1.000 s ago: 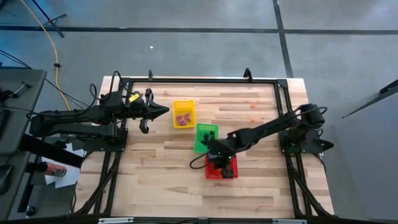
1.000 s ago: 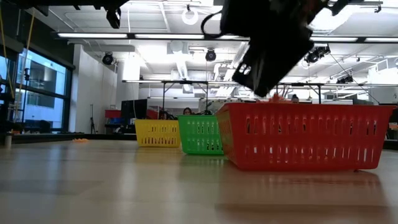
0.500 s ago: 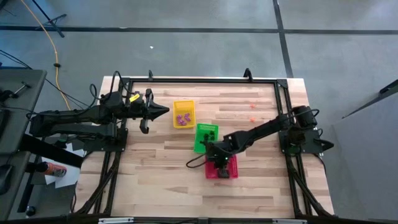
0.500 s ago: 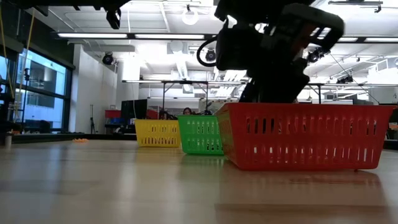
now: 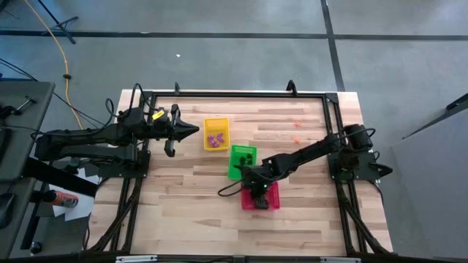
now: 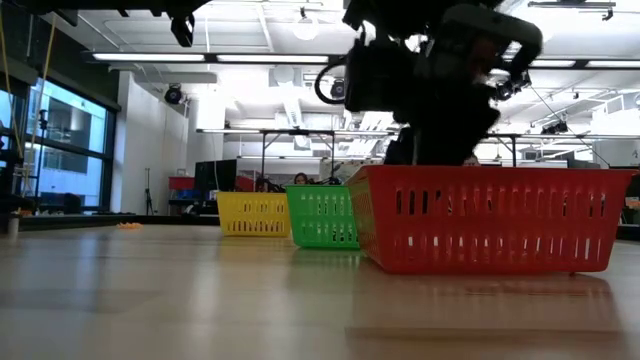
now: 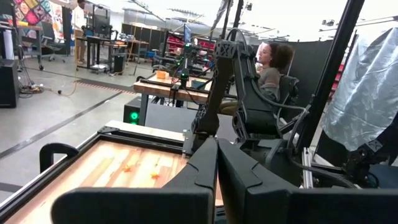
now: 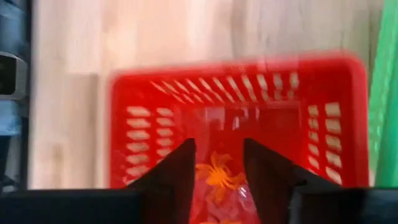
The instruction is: Sort Halloween decoration
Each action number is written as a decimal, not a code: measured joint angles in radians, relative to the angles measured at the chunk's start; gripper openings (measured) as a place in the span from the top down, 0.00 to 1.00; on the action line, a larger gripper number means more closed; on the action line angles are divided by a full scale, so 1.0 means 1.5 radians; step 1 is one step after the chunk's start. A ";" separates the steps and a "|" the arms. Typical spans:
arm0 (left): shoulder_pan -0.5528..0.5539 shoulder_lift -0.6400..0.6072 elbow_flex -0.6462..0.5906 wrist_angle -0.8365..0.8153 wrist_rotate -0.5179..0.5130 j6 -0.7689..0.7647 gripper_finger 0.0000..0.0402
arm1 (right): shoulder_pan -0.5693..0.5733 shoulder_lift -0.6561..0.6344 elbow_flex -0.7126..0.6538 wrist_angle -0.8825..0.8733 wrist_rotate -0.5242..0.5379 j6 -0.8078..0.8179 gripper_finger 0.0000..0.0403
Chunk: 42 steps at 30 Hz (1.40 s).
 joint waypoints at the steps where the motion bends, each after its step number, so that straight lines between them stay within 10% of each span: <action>1: 0.000 0.000 0.000 0.000 0.000 0.000 1.00 | 0.000 0.000 0.007 0.000 -0.005 0.000 0.66; 13: 0.000 0.001 0.001 -0.060 0.000 0.000 1.00 | 0.000 -0.128 0.059 -0.291 0.078 -0.108 0.46; 25: 0.001 0.001 0.001 -0.082 -0.013 0.000 1.00 | -0.009 -0.471 -0.238 -0.293 0.284 0.120 0.48; 33: 0.001 0.001 0.001 -0.082 -0.058 0.000 1.00 | -0.013 -0.637 -0.418 0.009 0.399 0.241 0.48; 42: 0.001 0.001 0.001 -0.079 -0.066 -0.009 1.00 | -0.099 -0.637 -0.430 0.521 0.424 -0.017 0.48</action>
